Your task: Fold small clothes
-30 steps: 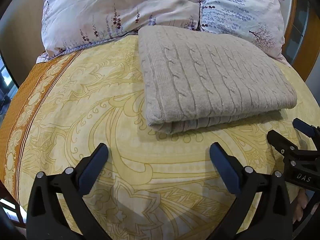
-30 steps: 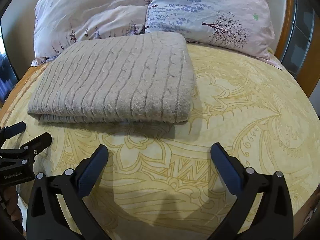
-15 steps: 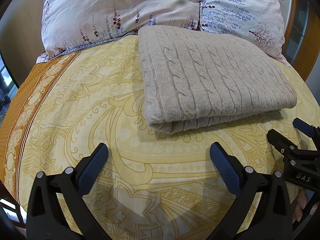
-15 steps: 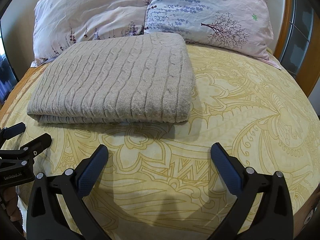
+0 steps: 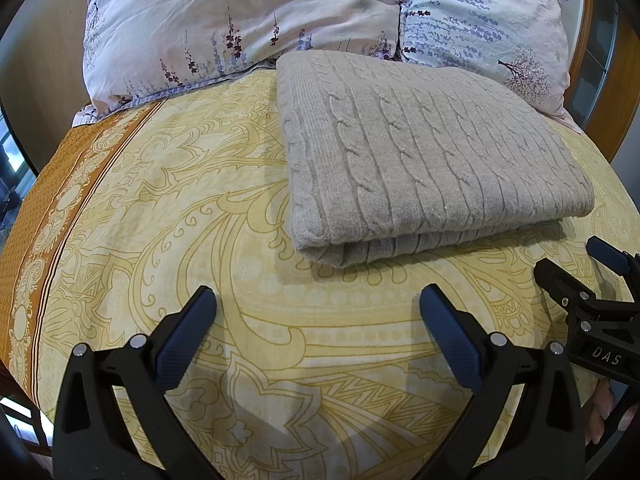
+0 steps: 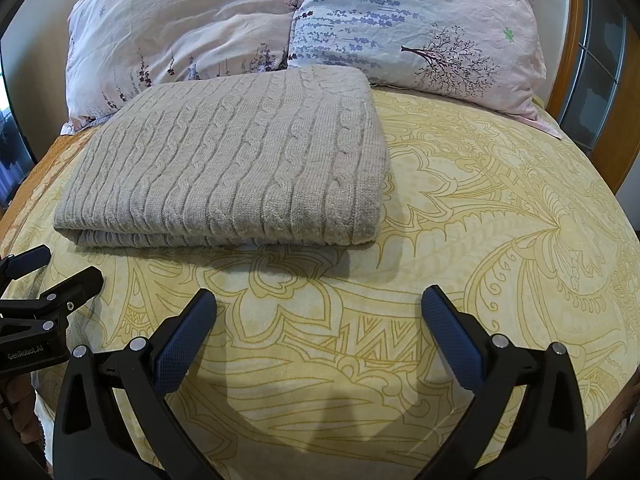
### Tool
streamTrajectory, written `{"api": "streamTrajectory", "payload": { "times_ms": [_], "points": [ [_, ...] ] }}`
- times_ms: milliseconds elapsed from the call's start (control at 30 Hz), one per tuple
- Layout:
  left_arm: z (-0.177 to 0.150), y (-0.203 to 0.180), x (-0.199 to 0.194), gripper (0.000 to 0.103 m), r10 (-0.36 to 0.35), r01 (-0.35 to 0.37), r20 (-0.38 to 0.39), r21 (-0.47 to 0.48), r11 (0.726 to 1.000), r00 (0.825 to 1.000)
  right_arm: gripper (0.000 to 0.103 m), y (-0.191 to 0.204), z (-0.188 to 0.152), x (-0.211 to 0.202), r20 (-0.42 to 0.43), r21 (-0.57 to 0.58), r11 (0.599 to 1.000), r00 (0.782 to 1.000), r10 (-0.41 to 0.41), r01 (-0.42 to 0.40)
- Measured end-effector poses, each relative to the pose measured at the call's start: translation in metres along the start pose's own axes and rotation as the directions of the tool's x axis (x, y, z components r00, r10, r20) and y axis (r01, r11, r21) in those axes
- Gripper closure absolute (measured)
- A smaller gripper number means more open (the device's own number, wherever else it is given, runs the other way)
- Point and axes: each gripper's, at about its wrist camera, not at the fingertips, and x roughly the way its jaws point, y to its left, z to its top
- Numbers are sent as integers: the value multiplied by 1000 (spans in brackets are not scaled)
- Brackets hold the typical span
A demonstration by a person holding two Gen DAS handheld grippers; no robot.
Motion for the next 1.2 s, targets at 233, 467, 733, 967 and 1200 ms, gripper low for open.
{"api": "streamTrajectory", "payload": {
  "times_ms": [233,467,733,967,1200],
  "points": [
    [2,0,1,2,0,0,-8,-1,1000,1000,1,0,0,0,0,-1,1000,1000,1,-1],
    [2,0,1,2,-1,1,-7,-1,1000,1000,1,0,0,0,0,-1,1000,1000,0,0],
    [1,0,1,2,-1,1,-9,-3,1000,1000,1,0,0,0,1,-1,1000,1000,0,0],
    [2,0,1,2,-1,1,-10,-5,1000,1000,1,0,0,0,1,-1,1000,1000,0,0],
    [2,0,1,2,-2,2,-10,-5,1000,1000,1,0,0,0,1,-1,1000,1000,1,-1]
  ]
}}
